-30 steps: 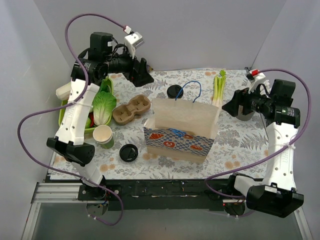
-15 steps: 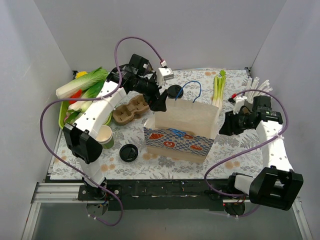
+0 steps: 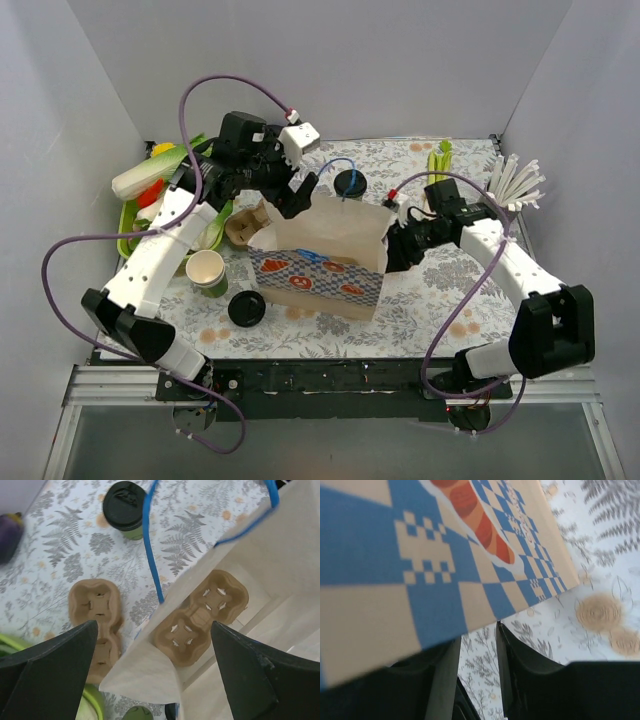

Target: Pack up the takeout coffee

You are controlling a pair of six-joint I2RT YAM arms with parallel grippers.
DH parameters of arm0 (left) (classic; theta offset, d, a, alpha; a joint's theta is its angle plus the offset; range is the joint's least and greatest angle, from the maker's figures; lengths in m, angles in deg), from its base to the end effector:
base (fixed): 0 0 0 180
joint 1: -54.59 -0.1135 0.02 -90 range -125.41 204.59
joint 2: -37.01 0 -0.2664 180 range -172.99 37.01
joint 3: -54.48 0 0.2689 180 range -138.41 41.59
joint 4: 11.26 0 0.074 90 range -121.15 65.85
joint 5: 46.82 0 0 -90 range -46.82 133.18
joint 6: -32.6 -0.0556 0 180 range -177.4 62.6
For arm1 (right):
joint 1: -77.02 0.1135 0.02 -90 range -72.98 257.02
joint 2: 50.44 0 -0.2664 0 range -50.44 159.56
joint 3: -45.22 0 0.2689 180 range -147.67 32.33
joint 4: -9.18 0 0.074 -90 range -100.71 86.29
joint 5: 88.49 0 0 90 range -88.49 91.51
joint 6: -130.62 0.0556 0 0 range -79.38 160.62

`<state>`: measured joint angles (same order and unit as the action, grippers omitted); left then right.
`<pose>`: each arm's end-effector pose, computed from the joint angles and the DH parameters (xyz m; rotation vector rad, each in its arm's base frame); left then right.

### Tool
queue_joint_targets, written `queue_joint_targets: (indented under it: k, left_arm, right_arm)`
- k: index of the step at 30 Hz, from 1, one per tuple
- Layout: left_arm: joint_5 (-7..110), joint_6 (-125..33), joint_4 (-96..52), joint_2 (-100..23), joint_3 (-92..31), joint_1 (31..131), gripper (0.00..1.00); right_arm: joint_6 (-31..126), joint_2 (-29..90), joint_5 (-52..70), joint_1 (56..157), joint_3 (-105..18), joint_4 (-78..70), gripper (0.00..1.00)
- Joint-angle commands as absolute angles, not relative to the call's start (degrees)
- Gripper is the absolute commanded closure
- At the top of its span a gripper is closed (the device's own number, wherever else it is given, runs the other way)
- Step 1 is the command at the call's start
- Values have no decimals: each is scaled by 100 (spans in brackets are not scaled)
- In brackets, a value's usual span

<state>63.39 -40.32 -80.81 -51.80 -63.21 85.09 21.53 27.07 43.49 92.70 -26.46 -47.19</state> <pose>0.2881 -0.1920 0.4275 0.4678 2.3225 -0.8224 0.2631 0.1125 0.2443 -0.9686 2.3033 0.9356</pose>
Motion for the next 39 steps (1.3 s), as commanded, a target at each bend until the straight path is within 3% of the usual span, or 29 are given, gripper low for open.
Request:
queue_joint_targets:
  k: [1, 8, 16, 23, 30, 33, 39]
  left_arm:
    - [5242, -3701, -7618, -4649, -6125, 8369, 2]
    - [4943, -3762, -7644, -4499, -6089, 8351, 2]
    - [4451, -3903, -7311, -4446, -6037, 8325, 2]
    - [4223, -3868, -7292, -4622, -6107, 8316, 2]
    - [3949, -3973, -7486, -4649, -6142, 8307, 2]
    - [3774, -4035, -7539, -4614, -6090, 8316, 2]
    - [3686, -4087, -7644, -4552, -5949, 8316, 2]
  right_arm:
    - [2391, 3216, 4546, 9837, -3515, -4247, 57]
    - [1812, 3788, 3993, 9654, -4386, -4773, 55]
    - [2145, 3929, 4054, 8160, -4949, -4643, 55]
    - [2585, 4649, 4125, 8299, -5783, -3755, 44]
    - [2190, 5967, 3527, 8931, -7567, -3684, 15]
    - [1874, 6415, 3219, 9186, -8095, -3798, 7]
    - [1504, 6996, 3043, 9521, -8605, -3948, 2]
